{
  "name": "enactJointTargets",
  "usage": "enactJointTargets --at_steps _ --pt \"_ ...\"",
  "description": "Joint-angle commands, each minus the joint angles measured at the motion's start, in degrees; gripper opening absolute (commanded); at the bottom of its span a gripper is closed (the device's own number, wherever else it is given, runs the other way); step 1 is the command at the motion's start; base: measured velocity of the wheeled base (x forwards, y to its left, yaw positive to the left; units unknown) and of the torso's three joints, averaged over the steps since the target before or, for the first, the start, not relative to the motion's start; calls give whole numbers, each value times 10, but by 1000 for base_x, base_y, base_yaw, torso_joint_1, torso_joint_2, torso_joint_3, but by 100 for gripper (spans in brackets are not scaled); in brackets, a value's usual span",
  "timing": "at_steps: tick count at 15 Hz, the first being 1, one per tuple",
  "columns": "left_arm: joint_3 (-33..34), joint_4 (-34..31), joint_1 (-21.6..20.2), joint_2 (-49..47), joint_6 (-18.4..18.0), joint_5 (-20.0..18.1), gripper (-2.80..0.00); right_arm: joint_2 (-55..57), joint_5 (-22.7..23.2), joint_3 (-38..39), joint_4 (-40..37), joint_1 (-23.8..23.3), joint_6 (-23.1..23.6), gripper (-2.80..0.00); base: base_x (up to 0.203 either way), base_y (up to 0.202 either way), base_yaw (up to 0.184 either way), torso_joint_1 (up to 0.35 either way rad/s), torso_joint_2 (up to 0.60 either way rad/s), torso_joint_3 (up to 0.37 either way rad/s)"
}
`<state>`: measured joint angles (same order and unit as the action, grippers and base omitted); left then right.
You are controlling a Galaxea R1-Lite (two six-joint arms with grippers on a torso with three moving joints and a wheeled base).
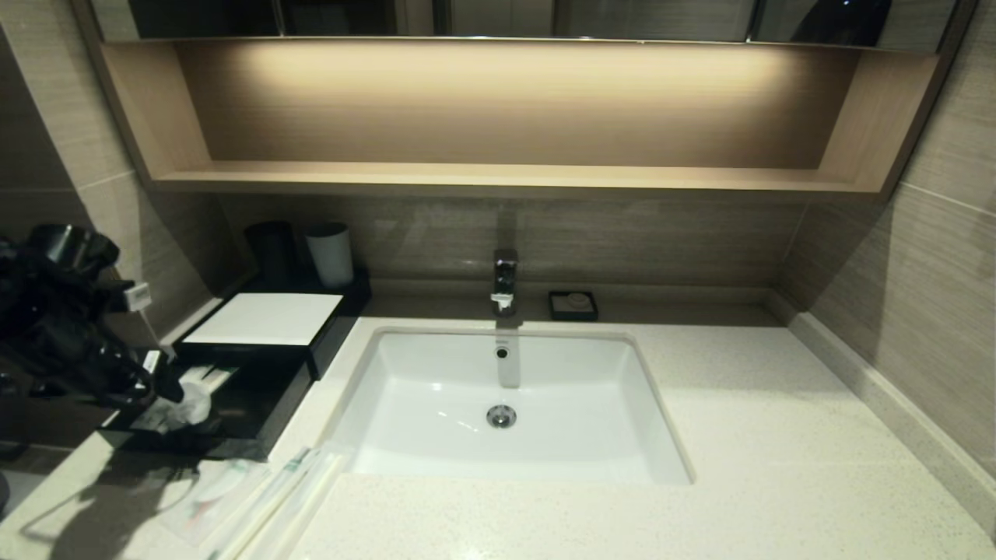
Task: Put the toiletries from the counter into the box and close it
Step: Pick up the bathroom toiletry
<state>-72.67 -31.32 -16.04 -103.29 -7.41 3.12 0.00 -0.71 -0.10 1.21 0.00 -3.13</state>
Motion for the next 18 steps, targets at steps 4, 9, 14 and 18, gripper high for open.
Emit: enactJointTargets --at_steps 4,9,14,18 --pt "115 -59 18 186 -26 -15 -280 0 0 0 0 0 0 -280 0 0 0 0 0 0" --pt "184 -69 58 180 -29 -25 -280 1 0 0 0 0 0 -280 0 0 0 0 0 0" --pt "198 -75 150 130 -52 -36 -280 0 0 0 0 0 0 -280 0 0 0 0 0 0" --pt "152 -76 174 58 -57 -37 0 0 0 0 0 0 0 -280 0 0 0 0 0 0"
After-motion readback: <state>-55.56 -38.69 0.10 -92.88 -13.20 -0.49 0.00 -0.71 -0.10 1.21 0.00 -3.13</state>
